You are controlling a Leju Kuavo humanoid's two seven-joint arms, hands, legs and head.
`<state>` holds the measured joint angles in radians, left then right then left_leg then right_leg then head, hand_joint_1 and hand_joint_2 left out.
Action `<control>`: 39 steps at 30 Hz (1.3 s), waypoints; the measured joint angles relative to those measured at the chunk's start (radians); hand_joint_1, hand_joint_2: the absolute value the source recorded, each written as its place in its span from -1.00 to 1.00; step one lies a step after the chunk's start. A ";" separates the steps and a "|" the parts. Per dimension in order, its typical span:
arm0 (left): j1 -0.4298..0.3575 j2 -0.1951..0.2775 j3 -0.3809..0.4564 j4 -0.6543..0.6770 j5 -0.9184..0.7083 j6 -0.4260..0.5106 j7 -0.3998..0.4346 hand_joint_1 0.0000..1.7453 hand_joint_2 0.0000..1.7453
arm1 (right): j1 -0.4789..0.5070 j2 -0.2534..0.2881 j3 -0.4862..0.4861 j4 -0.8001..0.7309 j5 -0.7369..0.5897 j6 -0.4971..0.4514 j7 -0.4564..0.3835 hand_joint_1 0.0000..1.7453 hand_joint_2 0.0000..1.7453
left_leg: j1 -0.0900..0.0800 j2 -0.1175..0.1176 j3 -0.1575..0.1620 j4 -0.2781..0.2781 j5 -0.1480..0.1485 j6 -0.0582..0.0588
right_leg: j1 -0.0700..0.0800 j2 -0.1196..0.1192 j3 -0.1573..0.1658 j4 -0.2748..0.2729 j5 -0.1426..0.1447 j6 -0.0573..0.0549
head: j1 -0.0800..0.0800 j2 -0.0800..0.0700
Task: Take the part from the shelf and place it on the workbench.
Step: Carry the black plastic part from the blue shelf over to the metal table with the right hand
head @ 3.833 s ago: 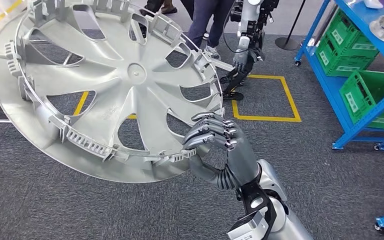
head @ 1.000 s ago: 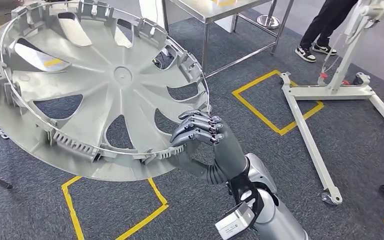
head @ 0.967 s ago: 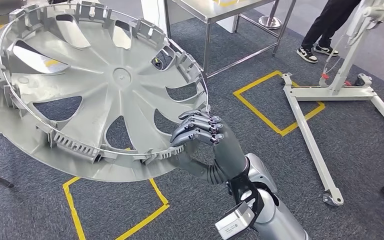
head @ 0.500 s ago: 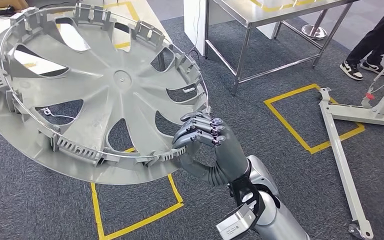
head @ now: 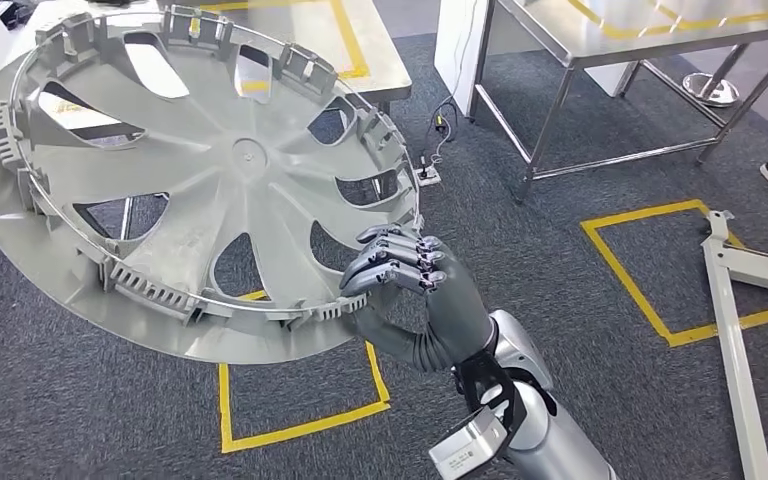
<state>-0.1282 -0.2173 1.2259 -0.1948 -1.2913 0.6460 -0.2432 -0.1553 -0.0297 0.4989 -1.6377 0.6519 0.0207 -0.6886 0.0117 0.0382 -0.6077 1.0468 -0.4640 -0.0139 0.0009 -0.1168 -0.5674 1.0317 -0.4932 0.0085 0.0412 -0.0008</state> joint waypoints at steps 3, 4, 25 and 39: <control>0.002 0.000 -0.001 0.000 0.000 -0.001 0.006 -1.00 1.00 | -0.004 0.000 0.000 0.000 -0.002 0.001 0.000 1.00 1.00 | 0.006 -0.029 -0.002 -0.005 0.008 0.019 | -0.007 0.035 -0.009 0.032 -0.028 0.018 | 0.002 0.000; 0.001 0.000 -0.002 0.000 -0.001 -0.003 0.007 -1.00 1.00 | -0.004 0.000 0.000 0.000 -0.006 0.002 -0.001 1.00 1.00 | 0.009 -0.037 -0.002 -0.006 0.010 0.024 | -0.009 0.065 -0.028 0.078 -0.055 0.022 | 0.004 0.000; -0.001 0.000 -0.004 0.000 0.008 -0.009 0.029 -1.00 1.00 | -0.049 0.001 -0.003 0.001 -0.074 0.051 -0.003 1.00 1.00 | 0.005 -0.088 -0.009 -0.021 0.030 -0.007 | -0.004 0.126 -0.017 -0.004 0.015 -0.003 | 0.007 0.000; -0.003 -0.004 -0.004 -0.001 0.013 -0.003 0.030 -1.00 1.00 | -0.060 0.005 -0.004 0.002 -0.080 0.054 -0.004 1.00 1.00 | 0.016 -0.081 0.013 -0.064 0.051 0.021 | -0.011 0.122 -0.063 0.107 -0.057 0.022 | 0.011 0.000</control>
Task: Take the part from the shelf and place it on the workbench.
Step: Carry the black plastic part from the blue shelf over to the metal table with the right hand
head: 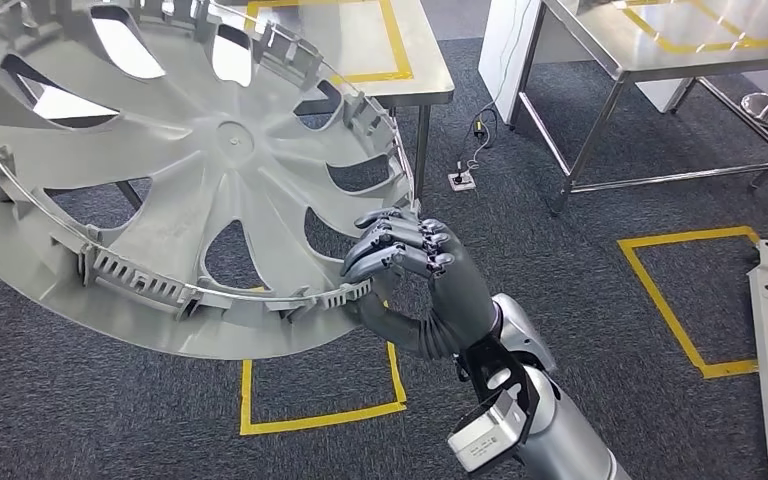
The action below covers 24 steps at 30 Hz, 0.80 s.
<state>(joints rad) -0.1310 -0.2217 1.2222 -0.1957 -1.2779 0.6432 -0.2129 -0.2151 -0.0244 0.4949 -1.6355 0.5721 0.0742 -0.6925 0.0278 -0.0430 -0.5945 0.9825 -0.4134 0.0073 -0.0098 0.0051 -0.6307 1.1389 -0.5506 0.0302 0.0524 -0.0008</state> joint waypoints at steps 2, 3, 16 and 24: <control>-0.001 0.000 0.000 0.000 0.000 0.000 -0.001 -1.00 1.00 | -0.001 -0.001 0.000 0.003 -0.001 0.002 0.000 1.00 1.00 | 0.003 0.002 -0.003 0.002 0.000 -0.002 | -0.010 0.000 -0.055 0.114 -0.051 0.011 | 0.002 0.000; -0.001 0.000 0.000 0.000 0.000 0.000 -0.001 -1.00 1.00 | -0.001 -0.001 0.000 0.004 -0.002 0.004 0.000 1.00 1.00 | 0.006 0.002 -0.006 0.005 0.000 -0.005 | -0.015 0.000 -0.065 0.134 -0.052 0.017 | 0.002 0.000; -0.002 0.005 -0.001 -0.002 0.000 0.001 -0.003 -1.00 1.00 | -0.008 0.001 0.000 0.013 0.000 0.003 0.004 1.00 1.00 | 0.019 -0.005 -0.021 0.032 -0.010 -0.045 | -0.031 0.012 0.050 -0.098 0.058 -0.002 | 0.001 0.000; -0.002 0.007 -0.001 -0.002 0.000 0.001 -0.005 -1.00 1.00 | 0.002 0.001 0.000 0.012 0.019 -0.009 0.004 1.00 1.00 | 0.019 -0.006 -0.024 0.029 -0.010 -0.073 | -0.032 0.010 0.051 -0.106 0.060 0.000 | 0.001 0.000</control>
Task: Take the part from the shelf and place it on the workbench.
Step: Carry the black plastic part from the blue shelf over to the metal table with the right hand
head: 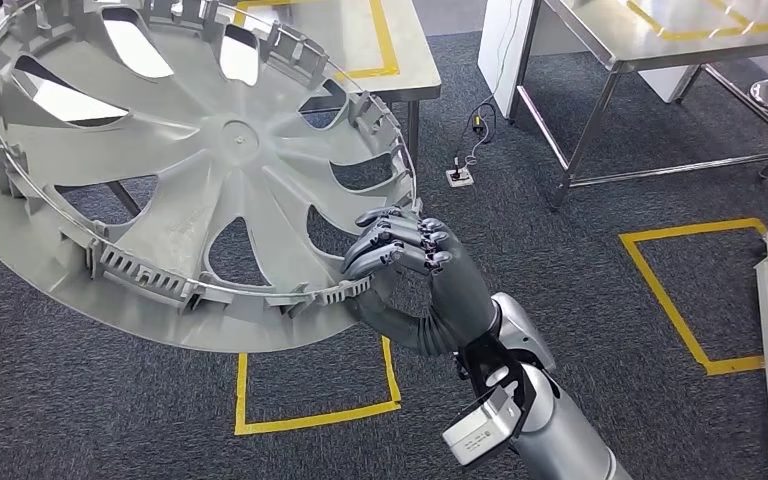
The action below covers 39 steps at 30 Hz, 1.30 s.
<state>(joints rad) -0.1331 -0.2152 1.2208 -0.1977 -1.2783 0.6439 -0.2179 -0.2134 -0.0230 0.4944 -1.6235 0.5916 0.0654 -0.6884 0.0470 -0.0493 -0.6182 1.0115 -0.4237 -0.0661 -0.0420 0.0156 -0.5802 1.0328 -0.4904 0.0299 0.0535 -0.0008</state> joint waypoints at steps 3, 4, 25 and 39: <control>0.001 -0.001 -0.004 -0.001 -0.001 0.001 -0.002 -1.00 1.00 | 0.020 0.003 0.000 -0.011 0.020 -0.011 0.002 1.00 1.00 | 0.001 0.000 0.030 -0.048 0.017 0.028 | 0.001 -0.008 0.016 -0.014 -0.002 0.013 | -0.002 0.000; 0.001 -0.003 -0.008 0.000 -0.002 0.001 -0.003 -1.00 1.00 | 0.025 0.003 0.000 -0.014 0.026 -0.014 0.003 1.00 1.00 | 0.005 0.000 0.044 -0.070 0.028 0.034 | 0.004 -0.010 0.009 0.012 -0.021 0.015 | 0.000 0.000; 0.011 -0.005 -0.027 0.001 -0.012 0.001 0.001 -1.00 1.00 | 0.079 -0.002 -0.005 -0.031 0.050 -0.029 0.006 1.00 1.00 | -0.005 0.046 -0.134 0.275 -0.104 0.010 | 0.018 -0.085 0.012 0.023 -0.030 -0.039 | -0.012 0.000; 0.000 0.000 -0.041 0.000 -0.012 0.001 -0.006 -1.00 1.00 | 0.089 -0.003 -0.007 -0.036 0.054 -0.034 0.005 1.00 1.00 | -0.034 0.002 -0.017 0.045 -0.026 0.086 | 0.030 -0.021 -0.111 0.282 -0.150 0.003 | -0.006 0.000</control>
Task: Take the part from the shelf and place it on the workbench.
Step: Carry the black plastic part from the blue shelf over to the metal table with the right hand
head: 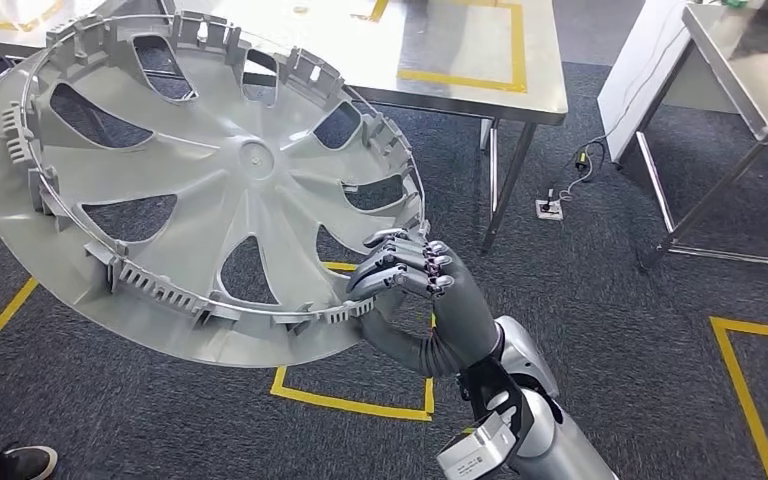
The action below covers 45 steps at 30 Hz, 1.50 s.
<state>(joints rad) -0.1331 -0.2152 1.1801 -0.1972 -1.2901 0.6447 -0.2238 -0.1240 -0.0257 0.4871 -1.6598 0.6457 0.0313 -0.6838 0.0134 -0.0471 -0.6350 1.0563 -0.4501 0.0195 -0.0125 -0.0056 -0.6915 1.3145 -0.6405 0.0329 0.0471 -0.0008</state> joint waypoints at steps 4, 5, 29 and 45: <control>-0.001 -0.002 0.000 0.000 0.000 0.000 0.000 -1.00 1.00 | 0.002 0.000 0.000 0.000 0.000 0.000 0.001 1.00 1.00 | -0.003 -0.057 0.001 0.002 0.000 -0.002 | 0.004 0.058 0.068 -0.195 0.131 -0.025 | 0.000 0.000; -0.002 -0.002 -0.001 0.000 0.000 -0.001 0.001 -1.00 1.00 | 0.002 0.000 0.000 0.000 0.000 0.001 0.001 1.00 1.00 | -0.002 -0.068 -0.001 0.002 0.002 -0.007 | 0.005 0.079 0.086 -0.242 0.147 -0.030 | 0.000 0.000; 0.000 -0.002 0.000 0.000 0.041 -0.008 0.001 -1.00 1.00 | -0.054 0.005 -0.003 0.000 -0.047 0.057 -0.005 1.00 1.00 | 0.004 0.039 0.025 -0.009 -0.020 0.001 | -0.009 -0.001 0.010 -0.056 0.032 0.012 | -0.004 0.000; 0.010 -0.008 -0.001 0.000 0.036 -0.016 0.004 -1.00 1.00 | -0.057 0.008 -0.002 0.007 -0.054 0.063 0.001 1.00 1.00 | -0.002 0.037 -0.075 0.232 -0.143 -0.050 | 0.005 -0.002 0.116 -0.305 0.174 -0.056 | -0.014 0.000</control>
<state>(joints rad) -0.1233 -0.2228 1.1795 -0.1972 -1.2546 0.6287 -0.2203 -0.1813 -0.0172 0.4852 -1.6528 0.5917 0.0939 -0.6826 0.0117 -0.0100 -0.7104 1.2878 -0.5935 -0.0306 -0.0075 -0.0080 -0.5760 1.0091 -0.4669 -0.0229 0.0332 -0.0008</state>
